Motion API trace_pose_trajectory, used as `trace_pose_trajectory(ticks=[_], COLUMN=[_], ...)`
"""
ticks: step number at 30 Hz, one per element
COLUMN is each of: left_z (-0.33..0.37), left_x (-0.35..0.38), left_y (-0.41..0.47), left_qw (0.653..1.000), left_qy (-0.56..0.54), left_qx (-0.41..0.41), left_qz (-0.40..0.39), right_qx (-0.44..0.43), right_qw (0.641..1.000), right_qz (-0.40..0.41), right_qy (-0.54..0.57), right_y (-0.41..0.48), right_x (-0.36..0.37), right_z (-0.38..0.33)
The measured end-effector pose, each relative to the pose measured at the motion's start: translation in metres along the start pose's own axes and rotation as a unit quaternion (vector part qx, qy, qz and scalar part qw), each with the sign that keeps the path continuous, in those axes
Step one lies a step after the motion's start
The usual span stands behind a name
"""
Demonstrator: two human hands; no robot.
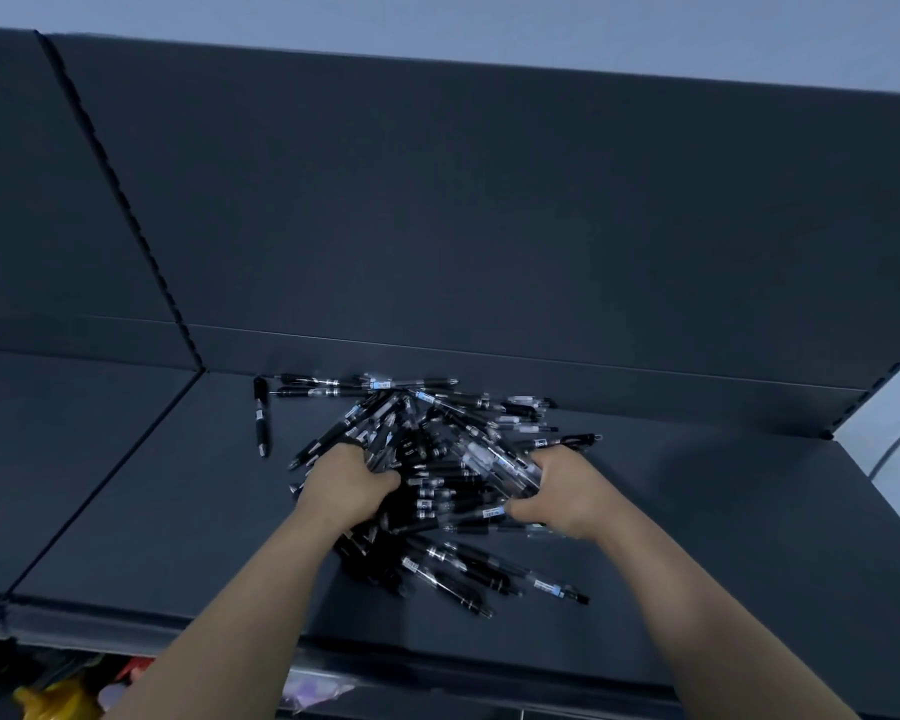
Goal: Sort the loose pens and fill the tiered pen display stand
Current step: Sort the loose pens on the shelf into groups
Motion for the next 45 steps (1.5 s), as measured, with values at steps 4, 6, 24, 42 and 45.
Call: trace_pose_trajectory(ticks=[4, 6, 24, 42, 45], left_z=[-0.002, -0.003, -0.062, -0.311, -0.351], left_x=[-0.008, -0.012, -0.075, -0.335, -0.373], left_y=[-0.012, -0.021, -0.070, -0.070, -0.063], left_qw=[0.997, 0.995, 0.913, 0.948, 0.953], left_qy=[-0.073, -0.097, -0.405, -0.275, -0.237], left_qx=[-0.010, -0.015, -0.037, -0.103, -0.127], left_qz=[-0.013, -0.027, -0.028, 0.125, 0.141], right_qx=[-0.034, -0.042, -0.072, -0.054, -0.043], right_qw=[0.993, 0.993, 0.996, 0.977, 0.976], right_qz=[-0.004, 0.000, -0.043, -0.115, -0.117], right_qy=[-0.112, -0.114, 0.039, 0.170, 0.178], right_y=[-0.002, -0.003, 0.000, 0.026, 0.034], right_x=[0.011, 0.015, 0.047, 0.279, 0.311], right_z=[-0.010, -0.011, -0.122, -0.409, -0.443])
Point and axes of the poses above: each hand's wrist, its own y-axis towards the middle knuckle, its own x-axis out of the palm, z = x × y, the point moved 5 cm from there along y, towards the middle knuckle, and after that the axes turned 1 degree about y, right-handed, at the moved point
